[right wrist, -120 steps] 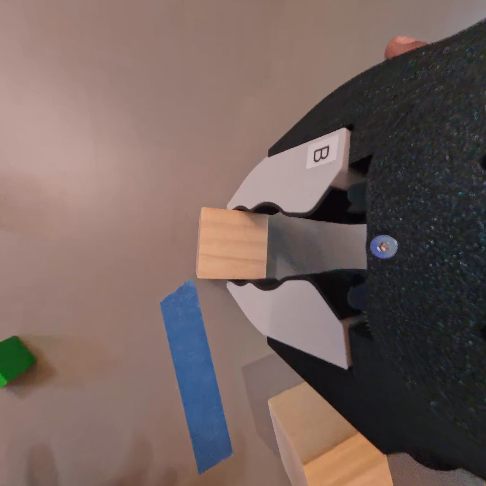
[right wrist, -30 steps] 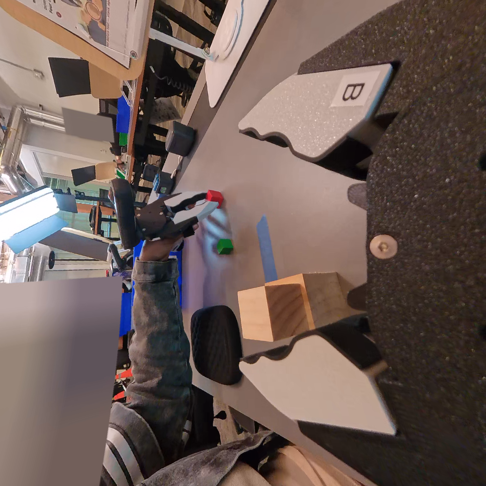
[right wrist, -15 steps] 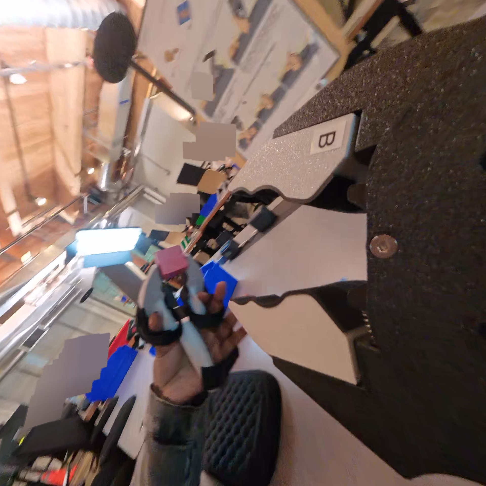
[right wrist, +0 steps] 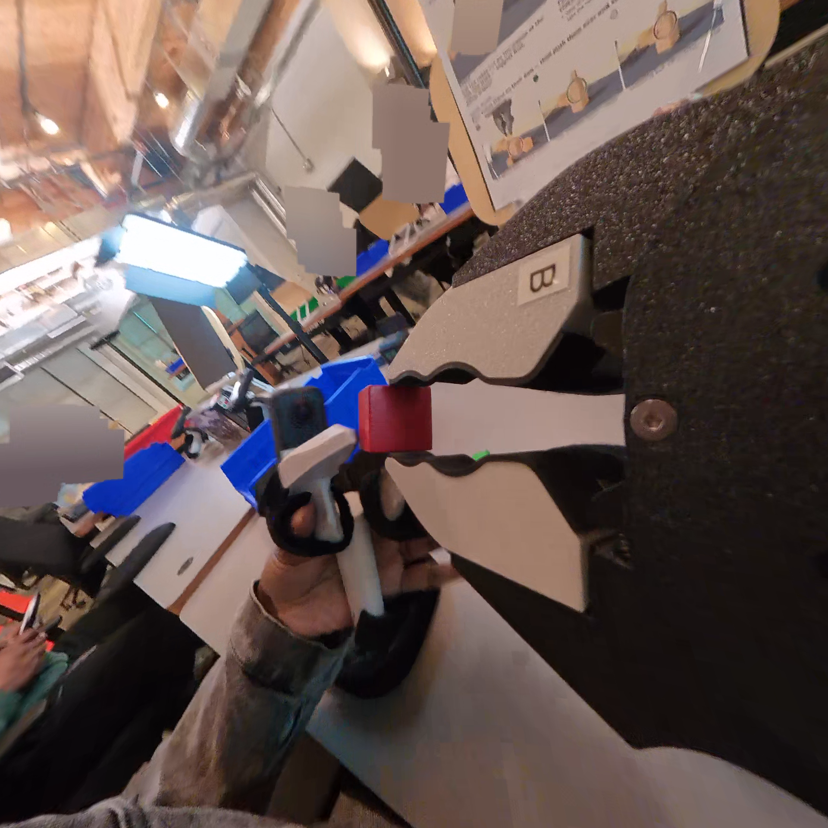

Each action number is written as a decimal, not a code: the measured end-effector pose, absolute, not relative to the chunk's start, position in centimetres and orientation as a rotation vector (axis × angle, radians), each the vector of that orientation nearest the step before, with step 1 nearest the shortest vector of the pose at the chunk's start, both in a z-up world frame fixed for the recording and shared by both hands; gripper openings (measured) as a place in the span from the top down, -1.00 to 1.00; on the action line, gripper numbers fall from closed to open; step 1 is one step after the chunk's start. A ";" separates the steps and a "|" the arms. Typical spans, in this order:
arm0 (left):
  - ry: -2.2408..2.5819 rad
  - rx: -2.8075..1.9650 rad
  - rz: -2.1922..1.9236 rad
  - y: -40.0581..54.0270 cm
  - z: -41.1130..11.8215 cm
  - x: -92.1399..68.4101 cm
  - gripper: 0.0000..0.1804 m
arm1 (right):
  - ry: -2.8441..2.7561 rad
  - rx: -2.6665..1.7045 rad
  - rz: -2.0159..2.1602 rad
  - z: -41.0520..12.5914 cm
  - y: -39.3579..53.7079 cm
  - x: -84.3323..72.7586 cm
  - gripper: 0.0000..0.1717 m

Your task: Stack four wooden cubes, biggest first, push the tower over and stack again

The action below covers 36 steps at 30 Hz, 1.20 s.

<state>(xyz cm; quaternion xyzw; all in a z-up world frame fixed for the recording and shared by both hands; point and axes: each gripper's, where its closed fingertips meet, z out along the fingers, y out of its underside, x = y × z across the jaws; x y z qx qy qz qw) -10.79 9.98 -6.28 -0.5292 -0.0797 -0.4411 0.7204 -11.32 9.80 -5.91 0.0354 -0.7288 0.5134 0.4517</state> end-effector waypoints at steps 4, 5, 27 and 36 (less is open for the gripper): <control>0.031 -1.495 -0.303 10.9 -10.4 -11.9 0.18 | -2.190 -0.044 1.118 -7.9 13.5 -10.9 0.69; 0.115 -1.577 -0.139 11.2 -11.8 -11.9 0.08 | -2.338 -0.102 1.033 -9.0 14.6 -10.7 0.68; 0.187 -1.772 -0.129 14.1 -17.6 -10.0 -0.04 | -2.932 -0.645 0.396 -16.0 16.6 -10.5 0.68; 0.186 -1.781 -0.137 14.2 -17.9 -9.8 -0.04 | -2.919 -0.652 0.440 -16.2 16.2 -10.6 0.68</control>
